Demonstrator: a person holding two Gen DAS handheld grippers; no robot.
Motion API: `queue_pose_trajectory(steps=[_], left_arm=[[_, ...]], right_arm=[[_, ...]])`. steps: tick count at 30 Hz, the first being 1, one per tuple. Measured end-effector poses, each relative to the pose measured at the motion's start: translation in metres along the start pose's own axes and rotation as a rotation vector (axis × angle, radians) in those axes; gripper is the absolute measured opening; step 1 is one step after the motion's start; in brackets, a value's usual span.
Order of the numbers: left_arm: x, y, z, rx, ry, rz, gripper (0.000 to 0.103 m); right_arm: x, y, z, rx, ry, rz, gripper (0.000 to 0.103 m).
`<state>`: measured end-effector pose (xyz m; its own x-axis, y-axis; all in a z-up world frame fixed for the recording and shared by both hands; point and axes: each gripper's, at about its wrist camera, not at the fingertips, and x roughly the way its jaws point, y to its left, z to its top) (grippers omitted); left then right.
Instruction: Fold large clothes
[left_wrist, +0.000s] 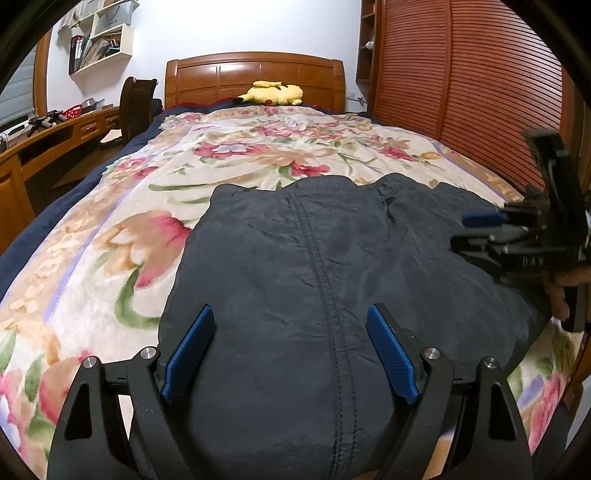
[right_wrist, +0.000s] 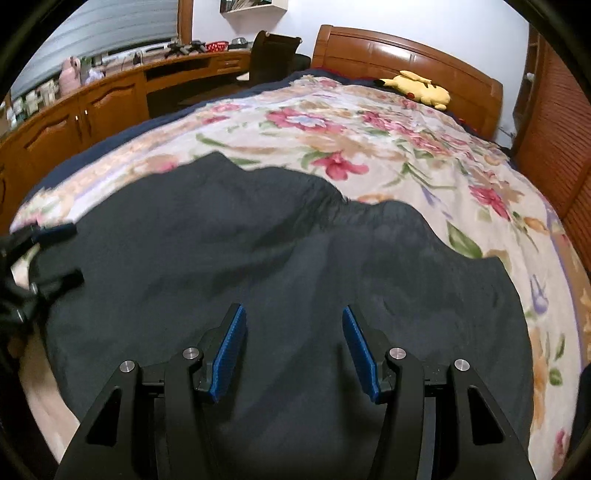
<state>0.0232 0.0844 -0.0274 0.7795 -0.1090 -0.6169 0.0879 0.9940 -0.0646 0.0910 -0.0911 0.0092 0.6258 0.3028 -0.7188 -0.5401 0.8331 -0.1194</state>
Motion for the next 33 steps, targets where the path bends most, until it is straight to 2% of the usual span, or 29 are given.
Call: queue_pose_trajectory(steps=[5, 13, 17, 22, 26, 33], left_arm=[[0.000, 0.001, 0.000, -0.004, 0.000, 0.005, 0.086], [0.001, 0.003, -0.001, -0.008, 0.002, 0.008, 0.086], [-0.007, 0.004, -0.004, 0.001, -0.011, 0.012, 0.086], [-0.022, 0.008, -0.013, 0.022, -0.030, 0.028, 0.086], [-0.032, 0.017, -0.019, 0.011, -0.032, 0.013, 0.086], [-0.044, 0.025, -0.031, -0.014, -0.034, 0.020, 0.086]], right_arm=[[0.024, 0.000, -0.019, 0.040, 0.079, 0.045, 0.056], [0.031, -0.002, -0.022, 0.066, 0.058, 0.042, 0.056], [0.012, 0.002, -0.029, 0.096, 0.038, -0.002, 0.056], [-0.021, 0.004, -0.040, 0.125, -0.037, -0.042, 0.056], [-0.045, 0.008, -0.055, 0.136, -0.084, -0.064, 0.056], [-0.065, 0.018, -0.086, 0.110, -0.084, -0.114, 0.056]])
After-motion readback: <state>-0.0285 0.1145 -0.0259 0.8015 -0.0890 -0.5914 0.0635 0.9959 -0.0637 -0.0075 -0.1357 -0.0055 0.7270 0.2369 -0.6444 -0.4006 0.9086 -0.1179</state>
